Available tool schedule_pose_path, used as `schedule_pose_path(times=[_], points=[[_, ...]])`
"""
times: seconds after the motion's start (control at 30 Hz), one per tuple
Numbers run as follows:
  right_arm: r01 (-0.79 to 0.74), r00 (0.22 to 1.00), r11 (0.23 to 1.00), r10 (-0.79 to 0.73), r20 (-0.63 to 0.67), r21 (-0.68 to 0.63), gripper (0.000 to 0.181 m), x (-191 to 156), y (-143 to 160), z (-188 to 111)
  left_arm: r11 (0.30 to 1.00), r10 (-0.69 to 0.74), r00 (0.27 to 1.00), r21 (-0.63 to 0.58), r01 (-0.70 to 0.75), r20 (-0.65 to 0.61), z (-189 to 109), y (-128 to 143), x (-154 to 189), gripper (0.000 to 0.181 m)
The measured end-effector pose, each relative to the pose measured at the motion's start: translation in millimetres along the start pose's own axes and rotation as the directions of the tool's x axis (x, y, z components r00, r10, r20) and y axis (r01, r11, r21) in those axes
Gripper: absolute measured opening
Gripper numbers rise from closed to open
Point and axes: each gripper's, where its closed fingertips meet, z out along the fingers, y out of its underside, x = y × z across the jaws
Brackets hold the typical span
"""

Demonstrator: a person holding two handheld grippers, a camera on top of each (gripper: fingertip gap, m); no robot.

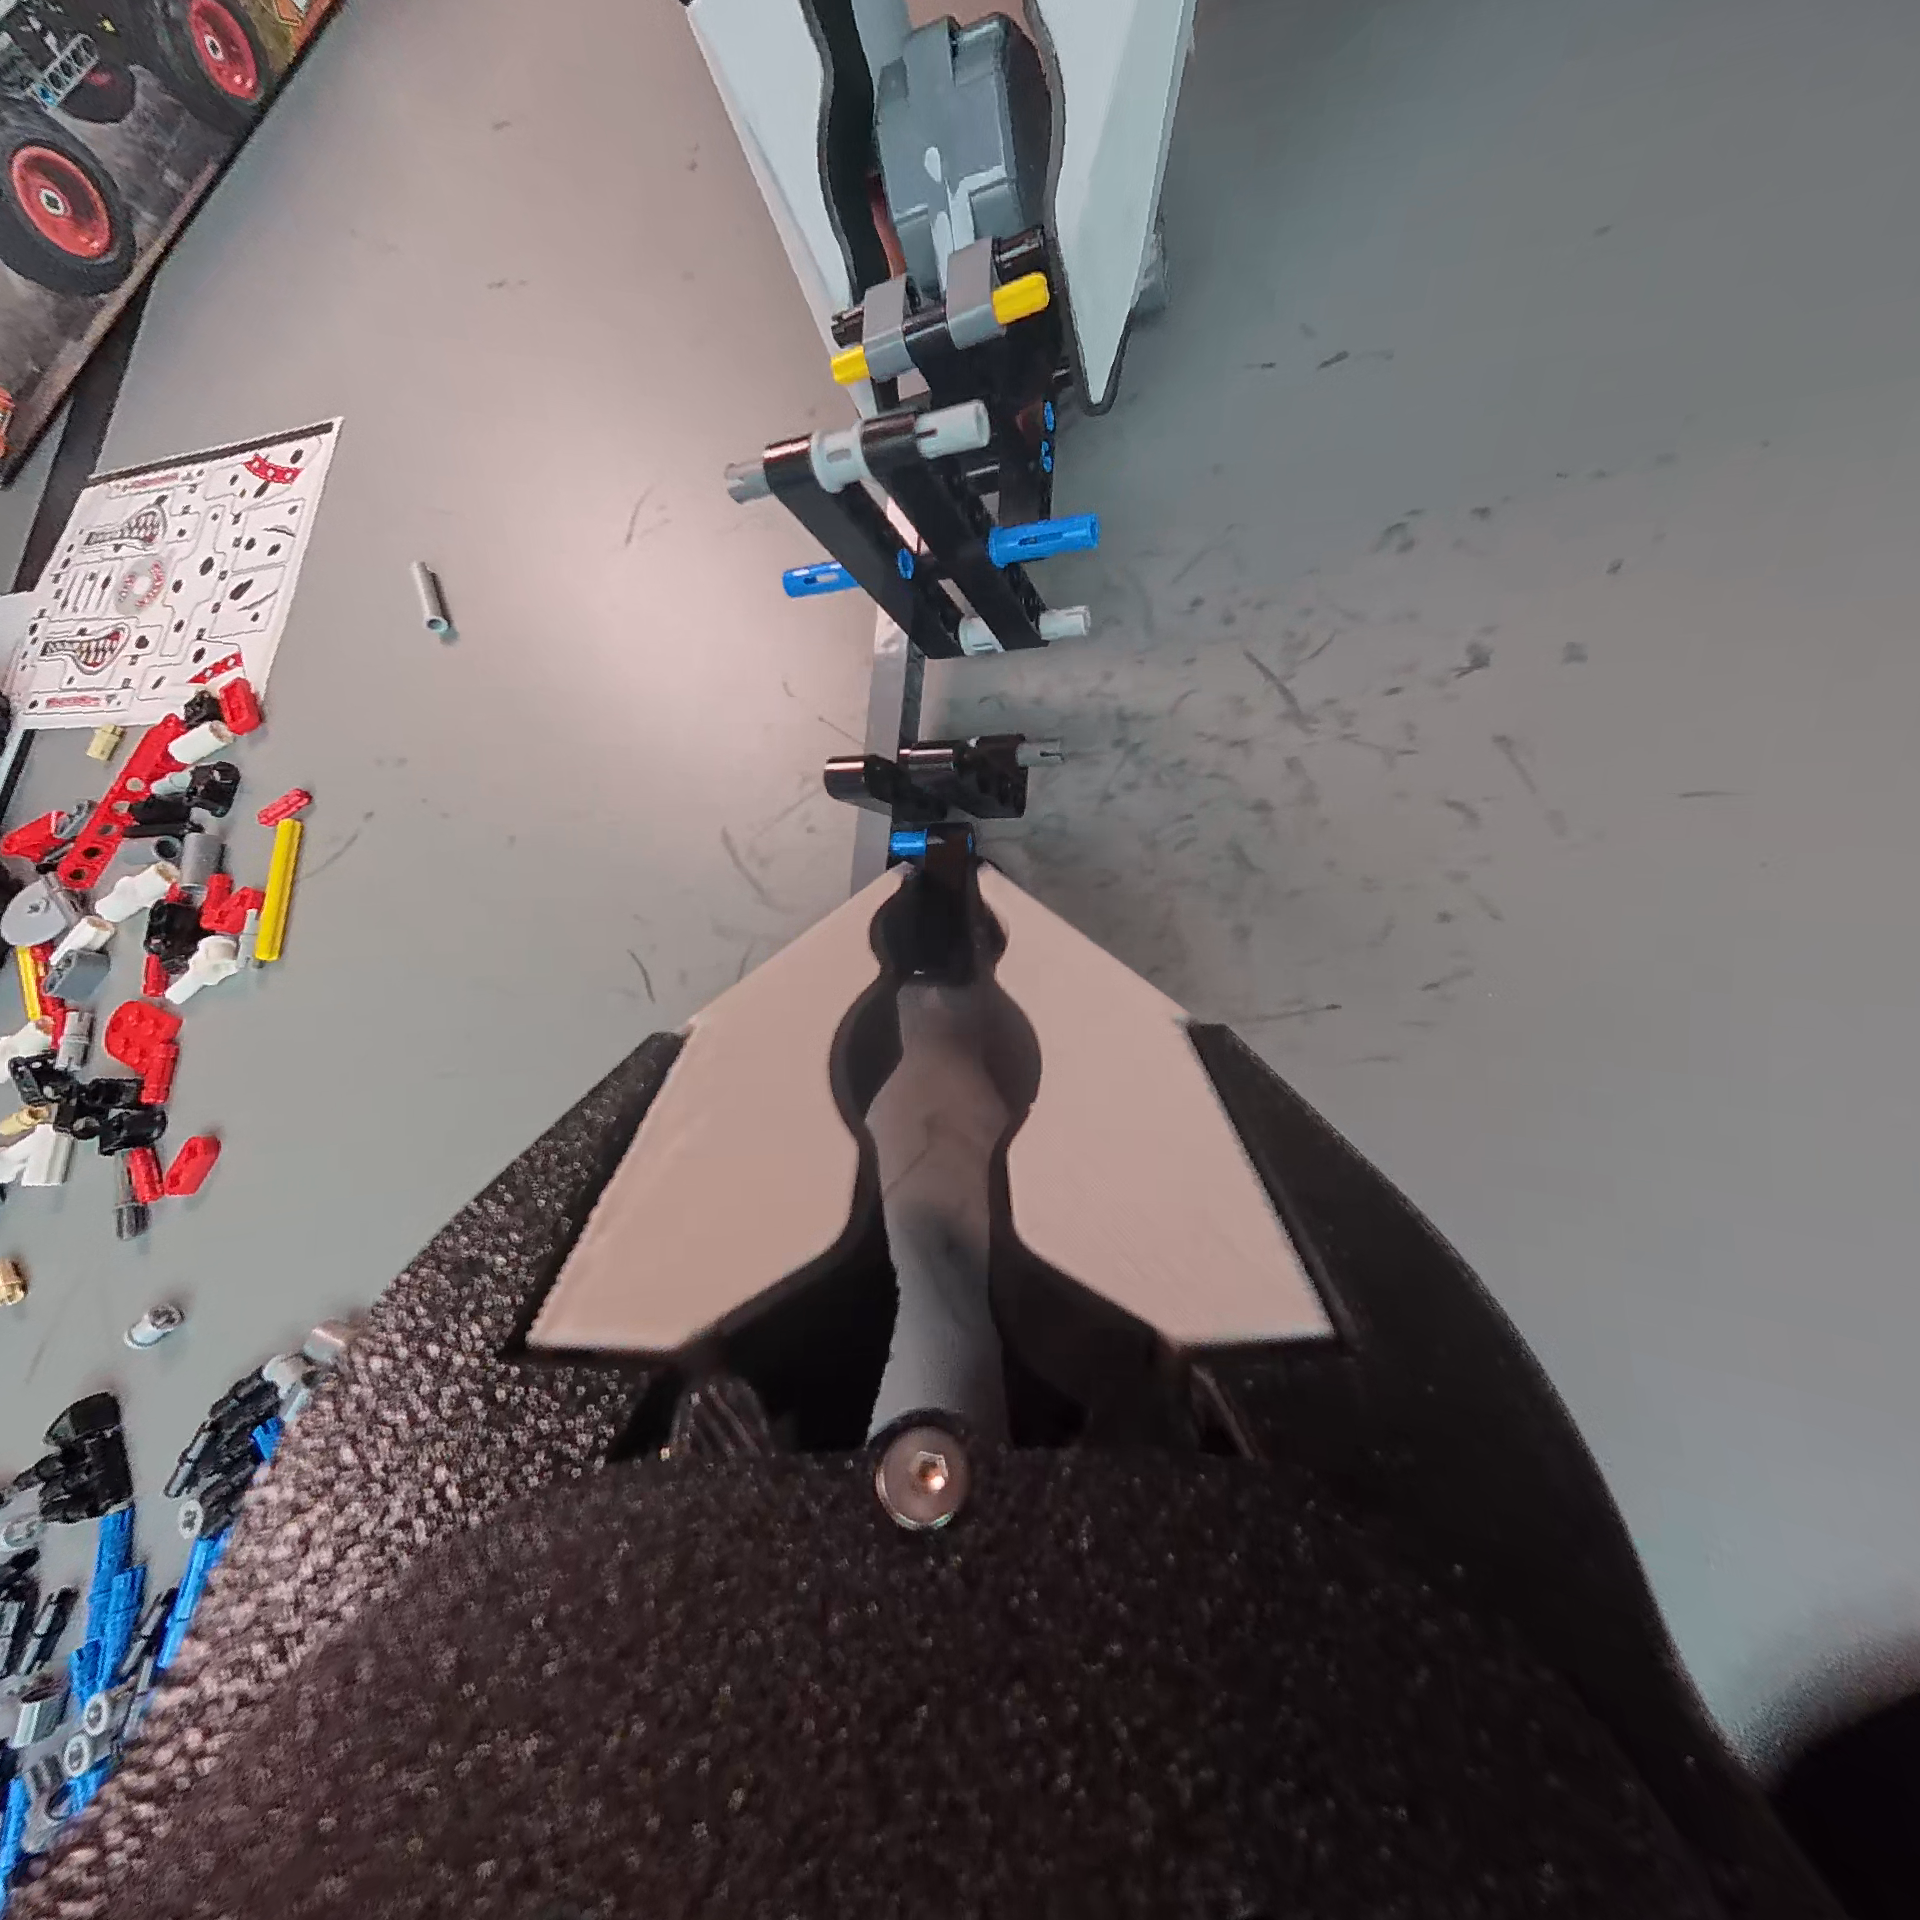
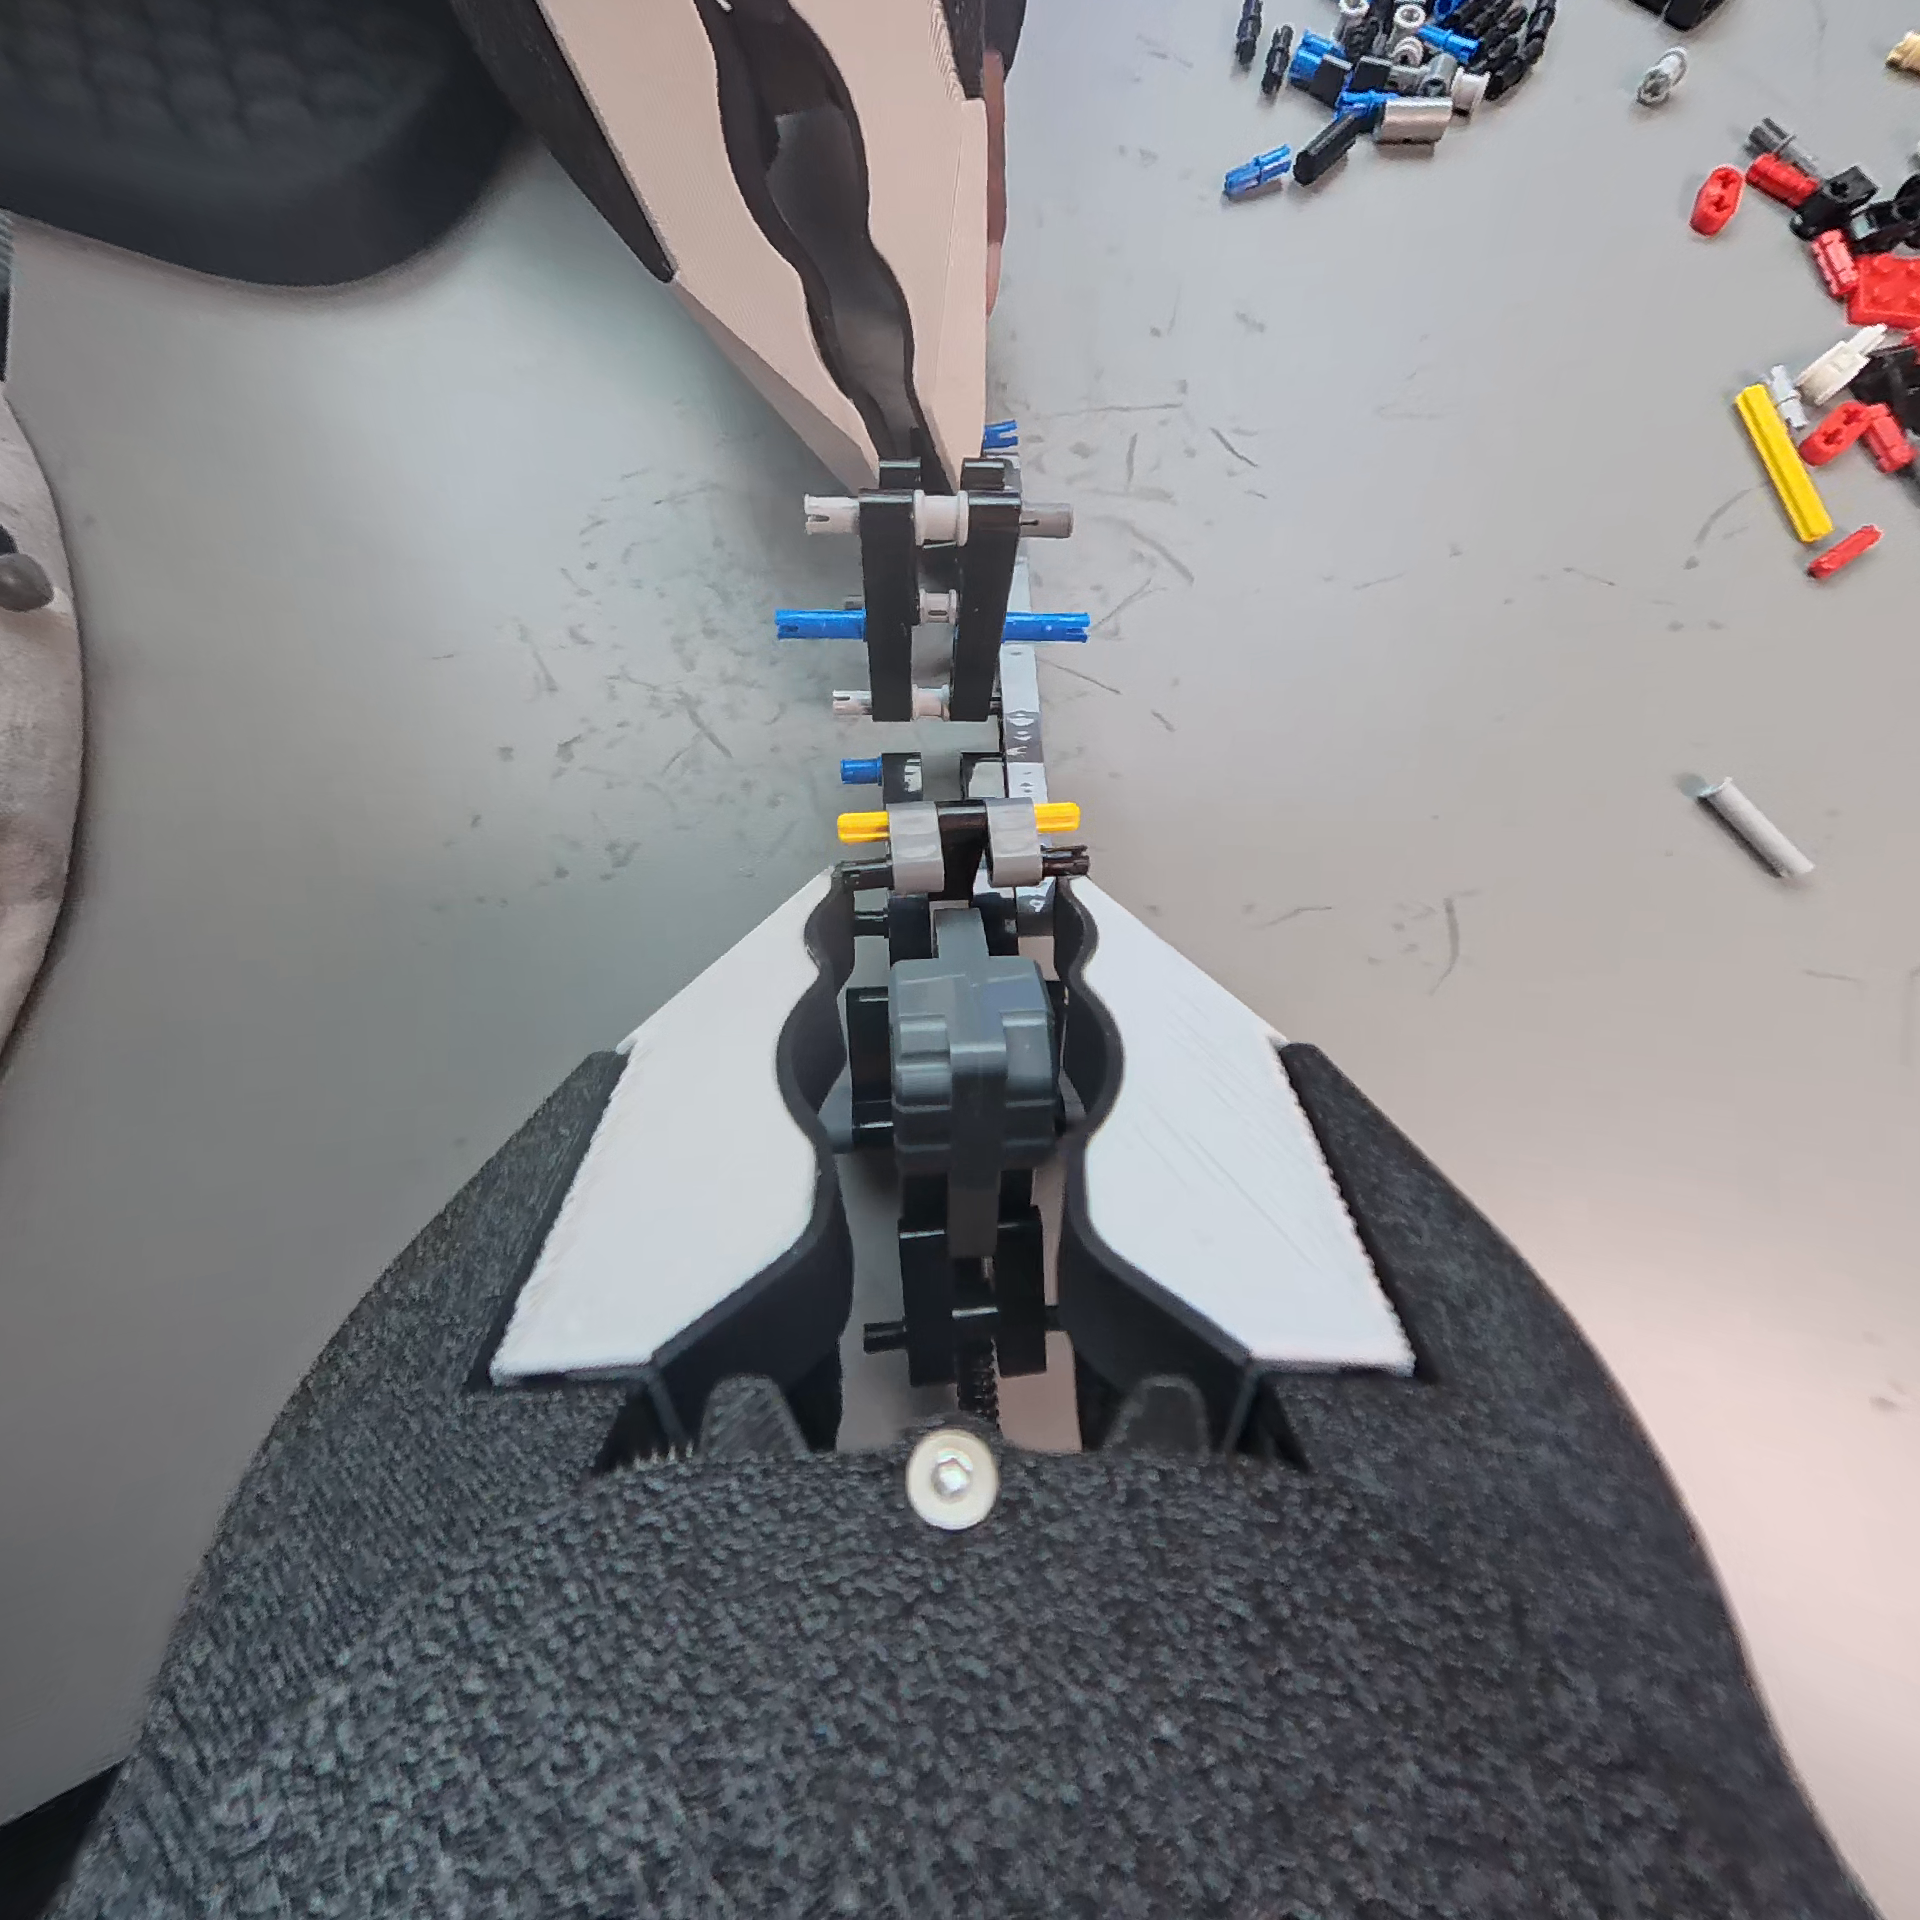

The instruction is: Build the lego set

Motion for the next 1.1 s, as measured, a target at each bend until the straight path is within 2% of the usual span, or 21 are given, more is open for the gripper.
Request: schedule_pose_path(times=[0.03,0.2,0.53,0.73,0.93,1.1], points=[[0.026,1.000,1.000,-0.026,-0.002,0.000,0.038,-0.5,0.5,0.1,1.000,0.005,1.000,0.000,-0.005,0.001,0.0,0.0,0.5,0.011],[0.133,0.991,0.991,-0.134,-0.030,-0.014,0.037,-2.0,2.2,1.0,0.999,0.028,0.999,-0.021,-0.027,0.037,1.5,2.3,-0.3,0.013],[0.133,0.990,0.991,-0.133,-0.035,-0.008,0.037,-2.2,1.4,2.3,0.994,0.100,0.980,-0.056,-0.092,0.170,0.3,2.2,-2.7,0.015],[0.133,0.990,0.991,-0.133,-0.034,-0.002,0.037,-2.2,1.2,2.2,0.996,0.078,0.967,-0.061,-0.065,0.242,-2.5,2.4,-11.9,0.033],[0.150,0.989,0.989,-0.150,-0.021,0.015,0.037,-3.9,0.4,2.3,0.999,-0.009,0.985,-0.030,0.015,0.172,-1.6,3.7,-14.6,0.043],[0.167,0.986,0.986,-0.166,-0.008,0.030,0.033,-5.5,-0.2,1.7,0.997,-0.072,0.997,-0.023,0.072,0.008,1.5,4.6,-8.5,0.032]])
